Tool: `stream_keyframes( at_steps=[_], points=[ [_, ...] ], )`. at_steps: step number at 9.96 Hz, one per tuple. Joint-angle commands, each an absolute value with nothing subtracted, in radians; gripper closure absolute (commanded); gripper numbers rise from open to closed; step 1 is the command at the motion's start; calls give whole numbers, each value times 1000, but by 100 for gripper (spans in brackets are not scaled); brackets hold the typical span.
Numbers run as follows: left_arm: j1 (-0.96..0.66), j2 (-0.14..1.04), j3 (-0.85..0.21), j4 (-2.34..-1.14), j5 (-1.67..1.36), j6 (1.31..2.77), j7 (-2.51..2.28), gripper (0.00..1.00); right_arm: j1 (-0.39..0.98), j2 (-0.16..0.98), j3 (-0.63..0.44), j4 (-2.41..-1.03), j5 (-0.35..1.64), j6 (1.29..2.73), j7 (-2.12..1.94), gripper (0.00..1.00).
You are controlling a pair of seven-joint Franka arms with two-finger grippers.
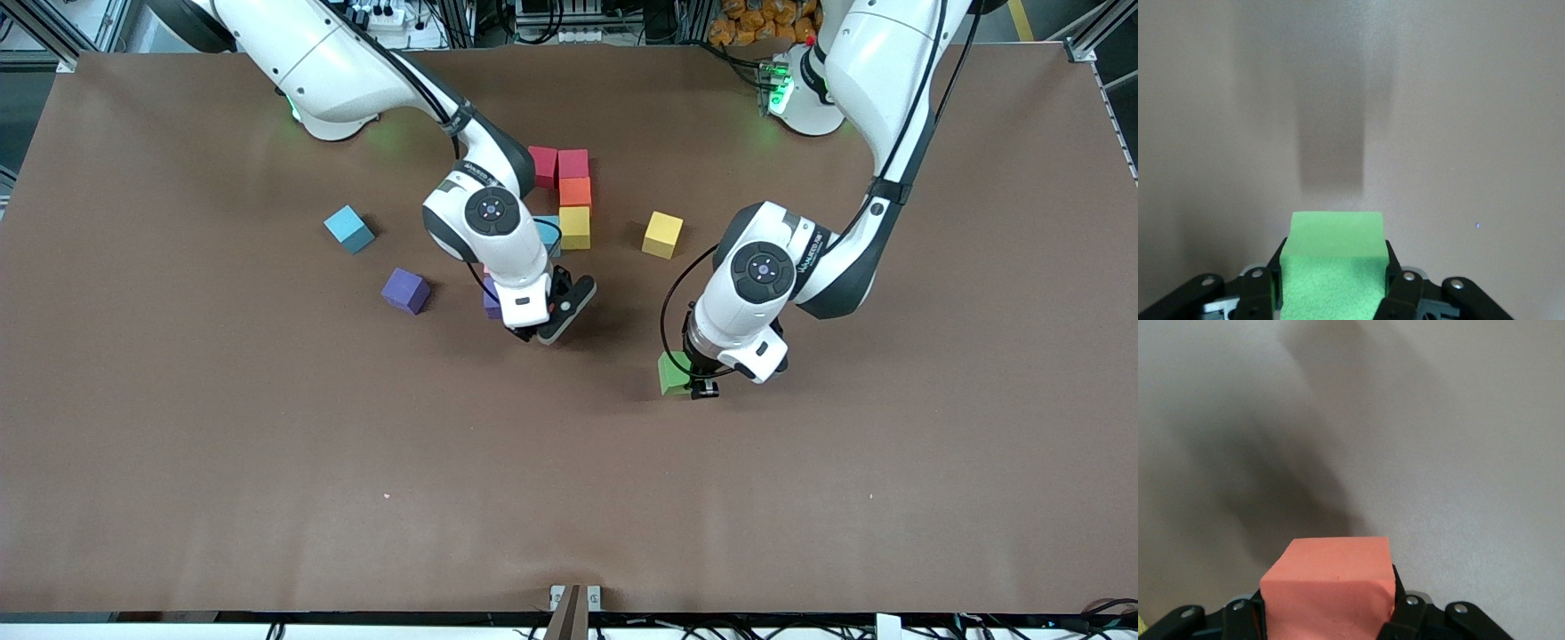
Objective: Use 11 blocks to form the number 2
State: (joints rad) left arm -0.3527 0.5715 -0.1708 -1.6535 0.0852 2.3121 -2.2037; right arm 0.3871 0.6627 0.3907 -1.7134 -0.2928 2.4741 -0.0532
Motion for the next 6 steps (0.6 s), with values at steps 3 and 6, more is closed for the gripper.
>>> stream_keyframes(
  at_steps=[3,6],
  points=[
    [-350,561,-167,-1658,63,2301,-2247,100,370,669,390,-1689,-314,2419,-250,74],
    [-327,569,-161,-1658,64,2301,-2249,100,383,670,390,-1687,-308,2385,-285,74]
  ],
)
